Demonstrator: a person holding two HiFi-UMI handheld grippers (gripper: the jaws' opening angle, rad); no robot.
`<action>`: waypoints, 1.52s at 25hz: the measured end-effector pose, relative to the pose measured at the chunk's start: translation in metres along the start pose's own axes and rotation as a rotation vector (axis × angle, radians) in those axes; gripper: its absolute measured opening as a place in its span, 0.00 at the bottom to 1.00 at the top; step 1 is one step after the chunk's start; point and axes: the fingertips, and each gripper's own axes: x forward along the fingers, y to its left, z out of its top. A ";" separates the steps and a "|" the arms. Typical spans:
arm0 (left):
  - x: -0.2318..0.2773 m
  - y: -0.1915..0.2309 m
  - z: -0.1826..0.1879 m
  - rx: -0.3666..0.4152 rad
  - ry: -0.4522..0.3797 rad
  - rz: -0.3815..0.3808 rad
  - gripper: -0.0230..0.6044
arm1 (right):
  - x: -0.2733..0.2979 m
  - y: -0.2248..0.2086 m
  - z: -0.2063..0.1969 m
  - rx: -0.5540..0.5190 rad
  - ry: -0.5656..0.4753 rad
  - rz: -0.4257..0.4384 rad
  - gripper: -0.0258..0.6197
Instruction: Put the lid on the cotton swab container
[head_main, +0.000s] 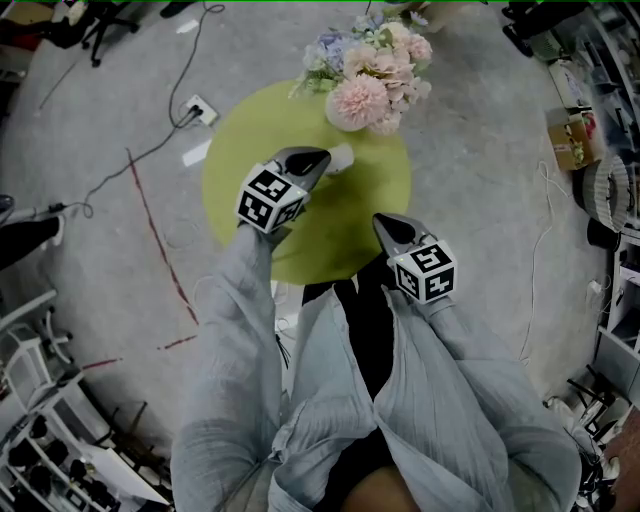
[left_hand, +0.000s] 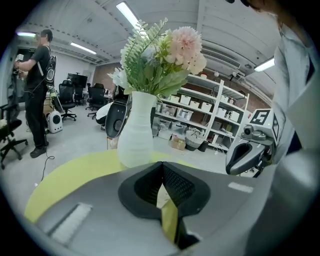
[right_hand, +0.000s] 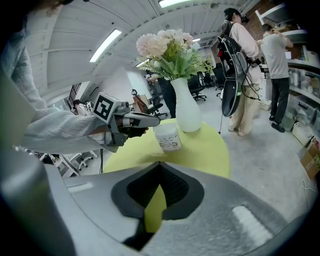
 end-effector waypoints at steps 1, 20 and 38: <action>0.000 -0.002 -0.001 -0.002 0.001 0.003 0.07 | -0.001 0.000 -0.001 -0.002 0.001 0.003 0.04; 0.003 -0.009 -0.014 0.030 0.042 0.062 0.07 | -0.010 -0.009 -0.013 -0.013 0.011 0.004 0.04; 0.007 -0.008 -0.016 0.012 0.054 0.109 0.06 | -0.007 -0.017 -0.008 -0.005 -0.004 0.007 0.04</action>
